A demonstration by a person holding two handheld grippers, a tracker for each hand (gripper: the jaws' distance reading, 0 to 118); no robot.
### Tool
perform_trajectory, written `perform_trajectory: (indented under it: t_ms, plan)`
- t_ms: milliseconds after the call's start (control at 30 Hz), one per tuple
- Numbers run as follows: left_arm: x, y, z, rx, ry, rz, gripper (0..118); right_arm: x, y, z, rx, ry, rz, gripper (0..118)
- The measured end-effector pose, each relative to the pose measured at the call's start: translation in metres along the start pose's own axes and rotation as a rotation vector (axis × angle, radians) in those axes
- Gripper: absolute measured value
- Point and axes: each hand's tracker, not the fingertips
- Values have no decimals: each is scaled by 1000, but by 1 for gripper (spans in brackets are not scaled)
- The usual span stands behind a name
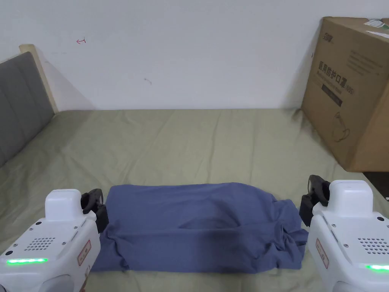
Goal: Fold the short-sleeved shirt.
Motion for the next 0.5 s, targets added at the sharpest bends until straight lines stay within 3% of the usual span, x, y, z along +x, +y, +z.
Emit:
perform_trajectory:
  t_ms: [367,400,500]
  plan:
    - [-53,-35,-76,-417,32,101,2,3,-11,-27,-49,3,1,0]
    - [-60,-42,-86,-453,38,128,16,3,-13,-32,-59,1,6,0]
    - [-75,-64,-114,-590,95,178,96,2,-22,-47,-95,-1,7,0]
